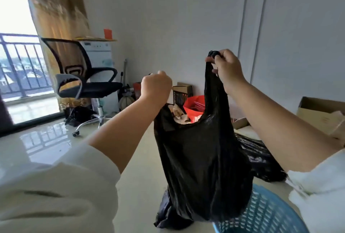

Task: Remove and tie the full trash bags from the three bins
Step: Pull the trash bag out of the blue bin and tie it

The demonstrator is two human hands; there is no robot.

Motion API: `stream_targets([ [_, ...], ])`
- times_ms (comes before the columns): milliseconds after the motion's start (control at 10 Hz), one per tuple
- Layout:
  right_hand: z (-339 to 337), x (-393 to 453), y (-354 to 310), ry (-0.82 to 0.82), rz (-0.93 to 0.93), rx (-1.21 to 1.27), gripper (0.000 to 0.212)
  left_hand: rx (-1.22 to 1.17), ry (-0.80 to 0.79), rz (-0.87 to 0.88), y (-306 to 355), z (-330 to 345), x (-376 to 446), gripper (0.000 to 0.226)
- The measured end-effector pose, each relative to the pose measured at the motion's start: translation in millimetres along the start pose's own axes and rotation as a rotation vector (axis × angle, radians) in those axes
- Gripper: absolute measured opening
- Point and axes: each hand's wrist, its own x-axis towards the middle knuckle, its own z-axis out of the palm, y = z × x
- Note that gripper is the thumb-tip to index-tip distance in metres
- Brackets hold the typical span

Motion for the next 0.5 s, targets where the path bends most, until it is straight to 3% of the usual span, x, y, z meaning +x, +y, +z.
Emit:
stream_targets([
  [100, 25, -12, -2, 0.001, 0.055, 0.066, 0.031, -0.004, 0.007, 0.009, -30, 4, -7, 0.036],
  [200, 50, -37, 20, 0.004, 0.158, 0.093, 0.033, -0.156, -0.028, 0.037, -47, 35, -29, 0.038],
  [400, 121, -119, 106, -0.194, 0.376, 0.086, 0.035, -0.642, -0.258, -0.049, -75, 148, -106, 0.027],
  [500, 153, -159, 150, -0.292, 0.429, 0.036, 0.034, -0.737, -0.317, -0.102, -87, 204, -142, 0.023],
])
